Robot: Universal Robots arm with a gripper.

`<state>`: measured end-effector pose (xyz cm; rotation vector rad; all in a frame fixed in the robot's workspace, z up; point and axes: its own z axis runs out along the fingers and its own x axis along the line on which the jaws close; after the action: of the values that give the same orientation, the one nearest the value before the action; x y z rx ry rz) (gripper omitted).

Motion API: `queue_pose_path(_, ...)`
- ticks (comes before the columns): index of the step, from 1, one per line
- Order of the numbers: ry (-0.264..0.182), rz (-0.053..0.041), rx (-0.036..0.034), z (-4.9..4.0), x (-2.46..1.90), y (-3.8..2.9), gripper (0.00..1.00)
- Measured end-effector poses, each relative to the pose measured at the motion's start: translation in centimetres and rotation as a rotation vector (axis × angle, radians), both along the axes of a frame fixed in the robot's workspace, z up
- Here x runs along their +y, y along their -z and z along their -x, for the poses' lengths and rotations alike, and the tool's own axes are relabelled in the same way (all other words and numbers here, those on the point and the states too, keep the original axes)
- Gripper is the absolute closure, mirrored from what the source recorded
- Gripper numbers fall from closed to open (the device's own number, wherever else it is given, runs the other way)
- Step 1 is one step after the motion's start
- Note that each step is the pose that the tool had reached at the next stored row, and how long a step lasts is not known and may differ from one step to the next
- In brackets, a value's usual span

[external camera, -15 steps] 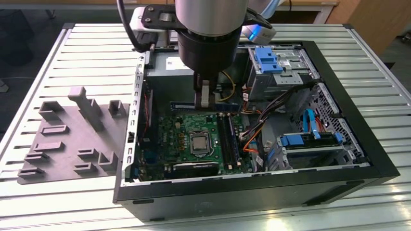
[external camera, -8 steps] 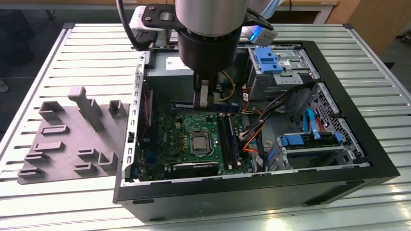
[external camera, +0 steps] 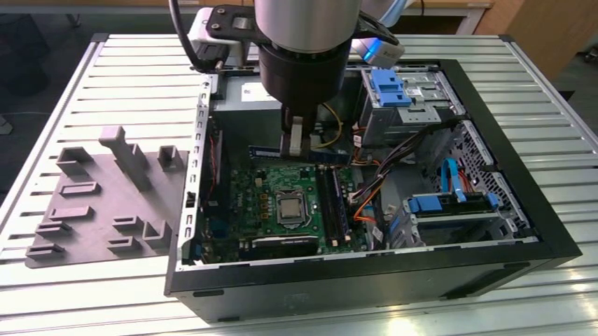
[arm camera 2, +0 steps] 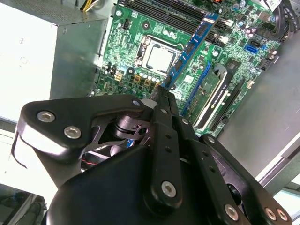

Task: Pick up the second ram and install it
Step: 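Insert the second ram into the second slot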

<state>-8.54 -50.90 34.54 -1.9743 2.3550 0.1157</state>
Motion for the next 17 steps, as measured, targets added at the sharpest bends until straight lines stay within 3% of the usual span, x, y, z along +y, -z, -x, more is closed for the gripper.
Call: queue_pose_path(17,0.039,0.0000,0.0000,0.00,0.00,0.00,0.88)
